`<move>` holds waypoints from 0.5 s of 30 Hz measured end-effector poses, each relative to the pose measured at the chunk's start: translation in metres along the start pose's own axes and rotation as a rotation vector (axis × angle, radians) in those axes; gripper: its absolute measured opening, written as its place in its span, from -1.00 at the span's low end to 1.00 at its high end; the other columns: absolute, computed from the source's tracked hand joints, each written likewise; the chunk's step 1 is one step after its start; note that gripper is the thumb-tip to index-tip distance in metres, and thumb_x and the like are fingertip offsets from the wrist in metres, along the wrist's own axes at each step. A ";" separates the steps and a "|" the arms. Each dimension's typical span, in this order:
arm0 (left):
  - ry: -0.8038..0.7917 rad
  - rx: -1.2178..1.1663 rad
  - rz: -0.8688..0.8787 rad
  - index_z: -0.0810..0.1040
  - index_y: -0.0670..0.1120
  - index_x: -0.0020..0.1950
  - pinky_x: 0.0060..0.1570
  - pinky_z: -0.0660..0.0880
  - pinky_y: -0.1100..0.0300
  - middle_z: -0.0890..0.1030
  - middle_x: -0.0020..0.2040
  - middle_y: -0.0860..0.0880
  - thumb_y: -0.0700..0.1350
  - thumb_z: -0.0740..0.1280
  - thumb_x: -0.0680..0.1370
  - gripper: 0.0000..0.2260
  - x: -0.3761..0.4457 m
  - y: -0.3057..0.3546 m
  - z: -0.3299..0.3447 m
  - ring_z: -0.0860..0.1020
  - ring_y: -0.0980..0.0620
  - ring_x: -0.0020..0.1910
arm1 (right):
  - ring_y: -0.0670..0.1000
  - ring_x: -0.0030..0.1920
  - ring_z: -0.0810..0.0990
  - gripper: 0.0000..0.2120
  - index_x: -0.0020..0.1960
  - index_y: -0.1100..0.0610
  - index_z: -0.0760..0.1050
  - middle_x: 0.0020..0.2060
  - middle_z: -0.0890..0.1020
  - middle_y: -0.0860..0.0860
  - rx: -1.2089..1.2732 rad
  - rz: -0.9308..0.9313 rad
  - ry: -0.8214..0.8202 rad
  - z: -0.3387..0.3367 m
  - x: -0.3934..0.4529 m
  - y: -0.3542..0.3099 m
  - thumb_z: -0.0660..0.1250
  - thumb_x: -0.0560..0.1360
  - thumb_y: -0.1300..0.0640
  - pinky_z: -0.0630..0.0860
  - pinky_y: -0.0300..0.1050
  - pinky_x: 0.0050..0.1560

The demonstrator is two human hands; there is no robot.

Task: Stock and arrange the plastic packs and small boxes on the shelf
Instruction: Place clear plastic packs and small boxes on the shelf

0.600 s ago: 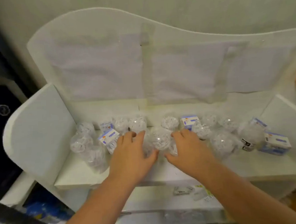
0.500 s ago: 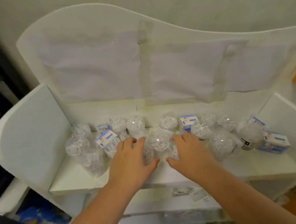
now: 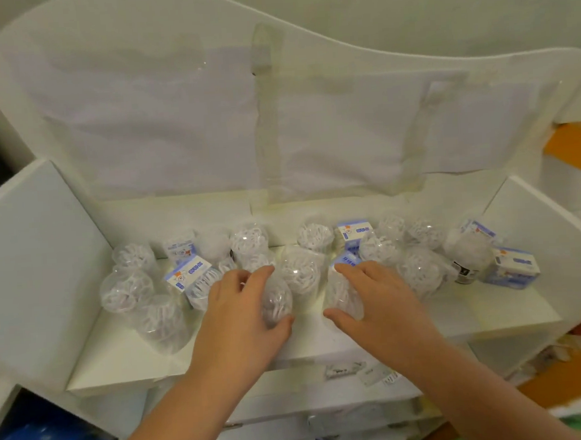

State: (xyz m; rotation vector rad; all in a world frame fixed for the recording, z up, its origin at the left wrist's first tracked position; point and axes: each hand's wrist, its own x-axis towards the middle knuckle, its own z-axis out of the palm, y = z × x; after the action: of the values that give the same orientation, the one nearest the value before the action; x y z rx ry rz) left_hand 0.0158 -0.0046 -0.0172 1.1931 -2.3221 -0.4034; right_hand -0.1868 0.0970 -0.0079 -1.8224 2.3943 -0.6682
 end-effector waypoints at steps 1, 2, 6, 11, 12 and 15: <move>0.010 -0.013 0.009 0.31 0.18 0.43 0.14 0.37 0.16 0.38 0.21 0.07 0.16 0.48 0.33 -0.30 -0.002 0.005 -0.004 0.36 -0.02 0.24 | -0.02 0.22 0.43 -0.35 0.44 -0.07 0.35 0.23 0.45 -0.11 0.006 -0.002 0.011 -0.005 -0.005 0.001 0.39 0.43 -0.25 0.39 -0.16 0.16; 0.016 -0.028 0.013 0.30 0.18 0.43 0.14 0.36 0.16 0.38 0.22 0.08 0.15 0.48 0.33 -0.30 -0.004 0.011 -0.007 0.36 -0.01 0.25 | -0.04 0.18 0.44 -0.35 0.44 -0.07 0.36 0.20 0.44 -0.13 0.020 -0.004 0.018 -0.010 -0.010 0.002 0.40 0.42 -0.25 0.40 -0.19 0.11; 0.039 -0.086 0.063 0.38 0.16 0.38 0.11 0.38 0.17 0.40 0.22 0.11 0.14 0.51 0.32 -0.34 -0.014 0.044 -0.017 0.44 0.01 0.20 | -0.15 0.05 0.44 -0.37 0.43 -0.13 0.34 0.13 0.38 -0.19 0.087 -0.015 0.056 -0.034 -0.038 0.015 0.39 0.42 -0.24 0.40 -0.27 0.00; 0.037 -0.157 0.122 0.38 0.21 0.38 0.04 0.45 0.20 0.36 0.22 0.14 0.14 0.51 0.34 -0.36 -0.035 0.105 -0.008 0.50 0.12 0.16 | -0.18 0.06 0.40 -0.34 0.47 -0.13 0.30 0.11 0.37 -0.21 0.137 0.021 0.150 -0.075 -0.094 0.054 0.39 0.43 -0.22 0.37 -0.31 0.10; 0.033 -0.168 0.136 0.37 0.23 0.37 0.01 0.45 0.21 0.35 0.21 0.16 0.16 0.50 0.33 -0.36 -0.041 0.121 -0.004 0.50 0.14 0.14 | -0.20 0.09 0.39 -0.33 0.49 -0.14 0.27 0.13 0.36 -0.23 0.141 0.032 0.165 -0.086 -0.108 0.065 0.36 0.44 -0.25 0.36 -0.33 0.11; 0.012 -0.178 0.190 0.30 0.30 0.37 -0.06 0.47 0.21 0.30 0.19 0.22 0.26 0.43 0.32 -0.35 -0.064 0.175 0.013 0.50 0.19 0.07 | -0.23 0.11 0.34 -0.28 0.51 -0.17 0.20 0.16 0.32 -0.27 0.126 0.085 0.204 -0.120 -0.159 0.104 0.28 0.42 -0.35 0.34 -0.37 0.07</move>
State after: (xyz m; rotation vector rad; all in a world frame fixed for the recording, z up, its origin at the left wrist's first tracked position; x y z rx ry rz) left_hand -0.0770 0.1488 0.0352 0.8804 -2.3090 -0.5197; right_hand -0.2699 0.3025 0.0288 -1.6664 2.4705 -1.0159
